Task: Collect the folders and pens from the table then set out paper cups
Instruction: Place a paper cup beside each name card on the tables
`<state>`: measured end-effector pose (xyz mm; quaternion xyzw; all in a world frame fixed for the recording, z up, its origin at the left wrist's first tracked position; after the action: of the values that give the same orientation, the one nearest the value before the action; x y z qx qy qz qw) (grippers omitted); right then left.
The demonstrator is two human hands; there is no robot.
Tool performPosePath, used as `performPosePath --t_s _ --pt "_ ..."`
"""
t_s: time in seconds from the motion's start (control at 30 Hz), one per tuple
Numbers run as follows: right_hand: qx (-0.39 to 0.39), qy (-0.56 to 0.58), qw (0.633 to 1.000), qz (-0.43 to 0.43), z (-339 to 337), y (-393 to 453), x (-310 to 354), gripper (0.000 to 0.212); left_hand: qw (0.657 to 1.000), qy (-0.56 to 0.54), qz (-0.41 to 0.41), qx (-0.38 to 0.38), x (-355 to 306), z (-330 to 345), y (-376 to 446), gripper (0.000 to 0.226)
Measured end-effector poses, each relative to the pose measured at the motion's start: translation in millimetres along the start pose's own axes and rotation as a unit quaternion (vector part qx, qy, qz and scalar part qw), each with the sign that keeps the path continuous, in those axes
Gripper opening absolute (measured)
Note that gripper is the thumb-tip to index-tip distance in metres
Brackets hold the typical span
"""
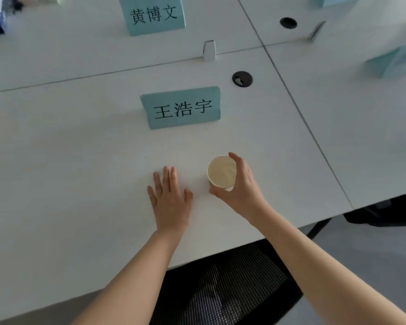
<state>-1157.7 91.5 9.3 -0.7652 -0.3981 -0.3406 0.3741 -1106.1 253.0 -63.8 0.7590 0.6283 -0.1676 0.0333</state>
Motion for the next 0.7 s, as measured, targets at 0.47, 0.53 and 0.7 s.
performPosePath --t_s 0.47,0.53,0.7 --pt "-0.06 0.033 0.998 -0.004 -25.4 24.9 -2.0 0.086 0.997 0.033 -0.075 -0.007 -24.1 12.8 10.3 0.063" --pt "-0.075 0.033 0.997 0.0 -37.8 41.0 1.4 0.08 0.993 0.03 -0.117 0.006 -38.9 15.1 17.4 0.066" --pt "-0.102 0.043 0.994 -0.013 -60.6 90.7 11.2 0.076 0.975 0.009 -0.221 0.024 -69.4 21.4 35.3 0.081"
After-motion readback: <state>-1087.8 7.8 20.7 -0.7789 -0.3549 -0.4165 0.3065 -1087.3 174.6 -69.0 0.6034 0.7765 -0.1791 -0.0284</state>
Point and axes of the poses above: each hand's wrist, its own y-axis towards the middle knuckle, its own z-axis out of the palm, x = y × z, the point moved 1 cm from there along y, towards the middle knuckle, and after that the axes turned 4 degrees about y, right-handed, at the moved point
